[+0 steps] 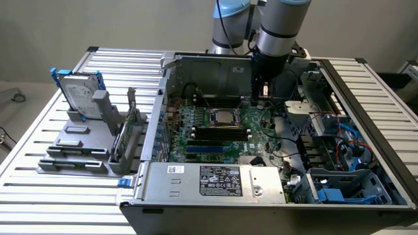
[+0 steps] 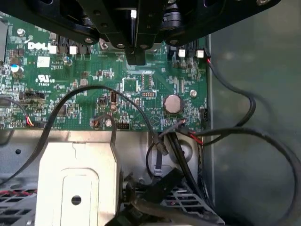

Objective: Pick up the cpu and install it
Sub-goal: 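Close the cpu cover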

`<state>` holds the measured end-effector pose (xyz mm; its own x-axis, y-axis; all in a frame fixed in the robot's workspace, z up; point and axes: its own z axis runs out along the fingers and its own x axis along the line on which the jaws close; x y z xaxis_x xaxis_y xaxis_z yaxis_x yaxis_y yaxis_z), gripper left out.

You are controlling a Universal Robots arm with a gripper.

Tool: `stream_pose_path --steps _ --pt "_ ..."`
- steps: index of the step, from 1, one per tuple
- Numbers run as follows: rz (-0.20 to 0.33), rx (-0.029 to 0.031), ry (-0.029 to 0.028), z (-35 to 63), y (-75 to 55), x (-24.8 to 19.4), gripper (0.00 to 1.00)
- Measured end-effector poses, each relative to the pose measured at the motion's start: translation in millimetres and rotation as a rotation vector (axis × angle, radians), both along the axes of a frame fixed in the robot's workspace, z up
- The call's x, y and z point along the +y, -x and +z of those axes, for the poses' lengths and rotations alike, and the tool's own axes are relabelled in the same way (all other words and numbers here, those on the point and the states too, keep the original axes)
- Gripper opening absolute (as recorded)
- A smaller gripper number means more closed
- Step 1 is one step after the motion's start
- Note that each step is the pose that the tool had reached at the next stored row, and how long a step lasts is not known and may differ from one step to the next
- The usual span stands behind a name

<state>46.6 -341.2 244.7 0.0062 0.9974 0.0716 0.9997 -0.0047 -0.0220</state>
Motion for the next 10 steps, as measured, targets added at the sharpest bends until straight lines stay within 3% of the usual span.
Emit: stream_pose_path --steps 5,10 --pt "0.0 0.0232 -0.0002 3.0 12.9 0.1 0.11" --pt "0.001 0.03 -0.0002 3.0 26.3 0.0 0.11"
